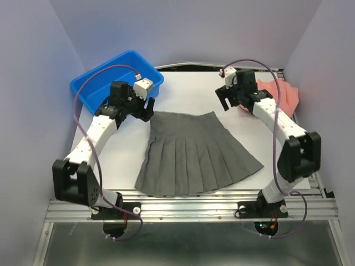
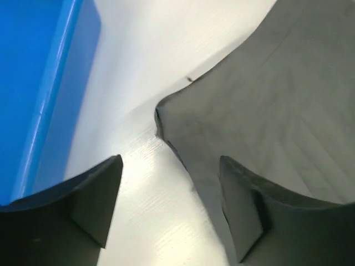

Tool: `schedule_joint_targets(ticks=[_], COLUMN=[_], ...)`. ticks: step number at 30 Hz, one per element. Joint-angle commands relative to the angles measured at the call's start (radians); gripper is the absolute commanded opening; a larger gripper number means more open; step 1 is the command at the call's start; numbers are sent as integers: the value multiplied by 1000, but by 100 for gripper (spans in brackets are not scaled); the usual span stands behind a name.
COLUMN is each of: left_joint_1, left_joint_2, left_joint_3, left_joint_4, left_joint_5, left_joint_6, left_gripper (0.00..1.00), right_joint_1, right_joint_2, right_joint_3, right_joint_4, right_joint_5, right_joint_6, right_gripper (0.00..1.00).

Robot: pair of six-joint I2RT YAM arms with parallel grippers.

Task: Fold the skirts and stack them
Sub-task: Flatten the skirt out

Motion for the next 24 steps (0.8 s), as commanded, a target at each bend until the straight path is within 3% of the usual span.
schedule_joint_targets(ticks=[1,2,6,13,18,20,24], left_joint_1=[9,9,8,-6,-113,-194,-225], left_joint_2=[49,45,-39,-99,-67,-37,138], left_joint_3=[188,211,197,88,12,-19,-2], left_joint_4=[8,12,-11,-179,-318,-324,-353], left_joint_5=[-146,-162,-147,-131,-139,-194,-196], left_joint_6=[-21,-18,12,124,192,200,155], left_gripper=[85,91,90,73,71,70,64], right_joint_1=[-8,-8,-8,-8,-8,-8,-8], right_joint_2=[116,133,123,121,208,266,343], right_joint_3=[224,247,225,140,103,126,101], right_joint_4=[38,17,-60,-320,-408,-482,-504], right_joint_5=[166,156,1,-202,-235,-224,-155], right_joint_6=[-15,-31,-81,-260,-338,-345,-372], right_gripper=[90,90,89,83,76,68,59])
